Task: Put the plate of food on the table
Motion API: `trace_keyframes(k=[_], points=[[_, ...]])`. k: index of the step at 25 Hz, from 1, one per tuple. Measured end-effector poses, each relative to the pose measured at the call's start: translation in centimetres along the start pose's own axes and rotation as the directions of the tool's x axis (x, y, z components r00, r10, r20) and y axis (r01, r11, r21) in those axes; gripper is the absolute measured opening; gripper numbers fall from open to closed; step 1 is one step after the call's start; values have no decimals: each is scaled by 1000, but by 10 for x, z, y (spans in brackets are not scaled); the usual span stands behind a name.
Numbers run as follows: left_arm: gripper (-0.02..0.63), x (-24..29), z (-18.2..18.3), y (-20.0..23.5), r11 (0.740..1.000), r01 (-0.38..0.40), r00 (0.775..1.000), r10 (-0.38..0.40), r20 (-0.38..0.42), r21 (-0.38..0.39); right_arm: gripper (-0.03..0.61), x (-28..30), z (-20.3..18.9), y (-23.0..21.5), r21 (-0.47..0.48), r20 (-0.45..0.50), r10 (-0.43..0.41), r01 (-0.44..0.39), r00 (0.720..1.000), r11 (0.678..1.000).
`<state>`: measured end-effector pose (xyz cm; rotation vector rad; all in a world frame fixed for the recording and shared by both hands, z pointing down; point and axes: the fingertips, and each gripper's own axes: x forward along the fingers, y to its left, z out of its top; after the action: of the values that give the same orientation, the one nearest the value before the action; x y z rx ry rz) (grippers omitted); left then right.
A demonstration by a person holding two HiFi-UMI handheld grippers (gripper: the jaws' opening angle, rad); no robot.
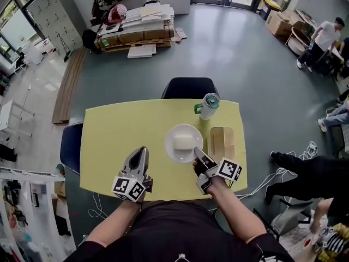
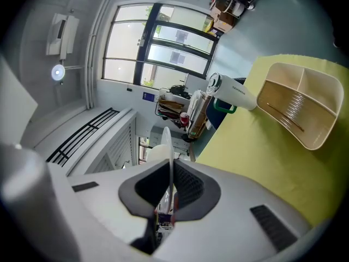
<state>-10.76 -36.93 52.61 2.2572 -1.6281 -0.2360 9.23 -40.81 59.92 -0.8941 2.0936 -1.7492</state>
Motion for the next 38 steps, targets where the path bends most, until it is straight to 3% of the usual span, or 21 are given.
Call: trace_keyframes(k=[5, 11, 21, 30, 38], points=[[9, 7, 2, 13, 1000, 17, 1000, -17, 6, 24, 23, 19, 8, -14, 14, 25, -6, 5, 1000, 1000], [9, 18, -23, 51, 1000, -16, 999, 15, -38, -15, 23, 52, 21, -45, 22, 58, 3, -5, 998, 1000], [9, 32, -62, 99, 996, -73, 994, 70, -79, -46, 23, 94, 34, -131, 111, 139, -77, 62, 987, 992], [9, 27, -106, 113, 992, -95, 986, 82, -142, -83, 23, 117, 27, -215, 173, 184, -169, 138, 968, 975], [9, 18, -128, 117, 989, -114, 977, 94, -192, -98, 23, 131, 0, -263, 207, 145, -256, 223, 956, 953]])
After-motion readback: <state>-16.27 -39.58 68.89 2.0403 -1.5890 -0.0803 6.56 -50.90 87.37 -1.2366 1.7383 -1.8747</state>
